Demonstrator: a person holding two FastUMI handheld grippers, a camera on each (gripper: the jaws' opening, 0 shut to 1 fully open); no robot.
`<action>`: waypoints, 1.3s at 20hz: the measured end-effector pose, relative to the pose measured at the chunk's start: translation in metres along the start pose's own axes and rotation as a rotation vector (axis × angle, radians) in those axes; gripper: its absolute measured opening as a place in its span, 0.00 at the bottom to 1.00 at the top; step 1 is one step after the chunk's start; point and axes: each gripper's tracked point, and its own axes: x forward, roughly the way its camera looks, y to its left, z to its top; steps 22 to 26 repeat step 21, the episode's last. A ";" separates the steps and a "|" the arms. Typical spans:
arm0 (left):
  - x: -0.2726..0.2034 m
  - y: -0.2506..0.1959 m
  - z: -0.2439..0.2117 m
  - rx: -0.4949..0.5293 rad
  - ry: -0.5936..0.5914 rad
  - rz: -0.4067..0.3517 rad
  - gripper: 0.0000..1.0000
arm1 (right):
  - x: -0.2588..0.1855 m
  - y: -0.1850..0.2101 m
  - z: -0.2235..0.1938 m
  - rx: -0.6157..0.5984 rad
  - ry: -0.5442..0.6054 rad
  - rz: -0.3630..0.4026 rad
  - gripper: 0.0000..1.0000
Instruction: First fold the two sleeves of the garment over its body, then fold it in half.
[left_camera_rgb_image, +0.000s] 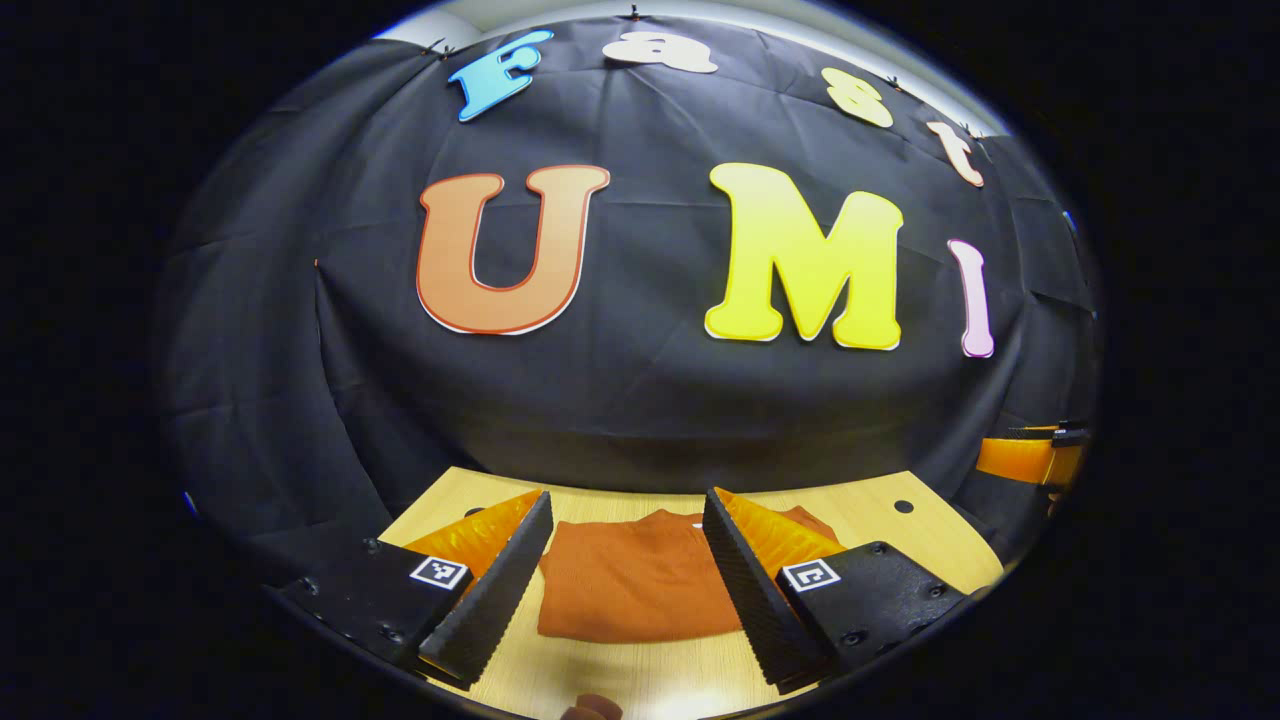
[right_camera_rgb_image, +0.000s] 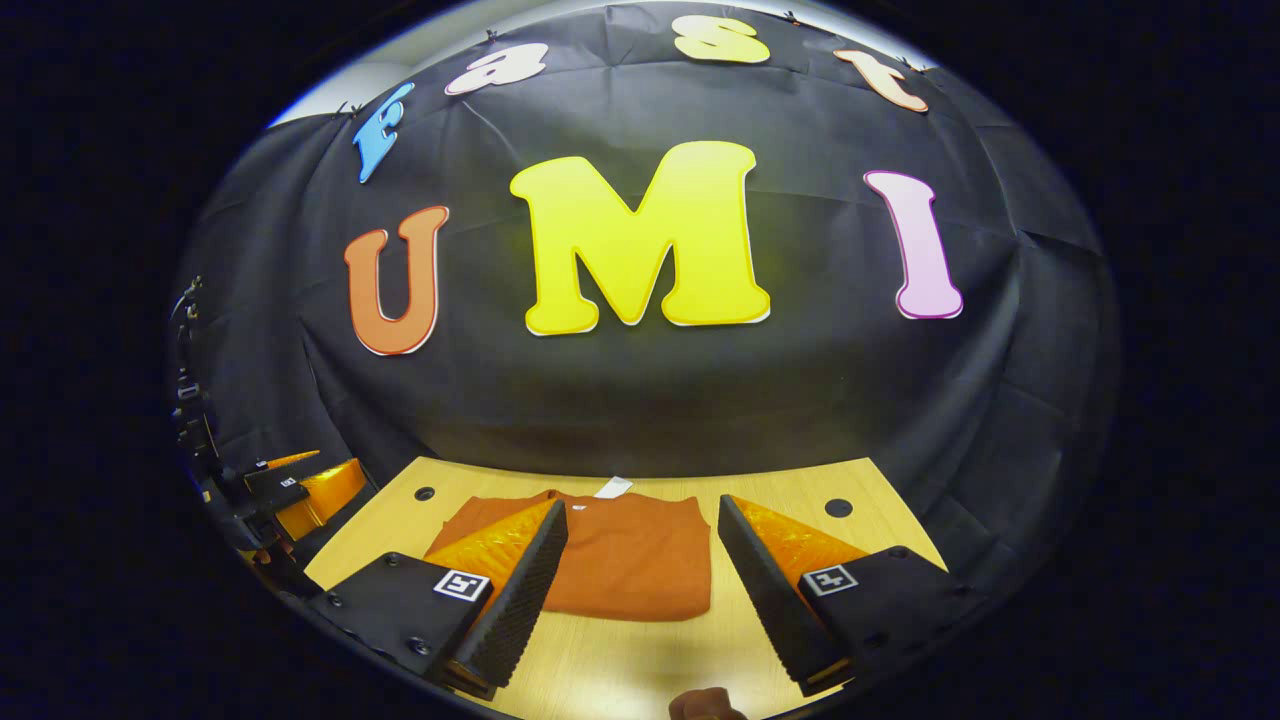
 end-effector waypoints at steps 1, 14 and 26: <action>-0.011 -0.004 -0.004 -0.001 0.007 -0.001 0.98 | -0.017 -0.003 -0.003 -0.009 -0.006 0.002 0.97; -0.048 -0.037 -0.017 0.002 0.007 -0.009 0.98 | -0.053 -0.012 -0.024 -0.021 -0.022 -0.030 0.98; -0.051 -0.039 -0.017 0.005 0.004 0.000 0.98 | -0.053 -0.012 -0.028 -0.028 -0.012 -0.021 0.97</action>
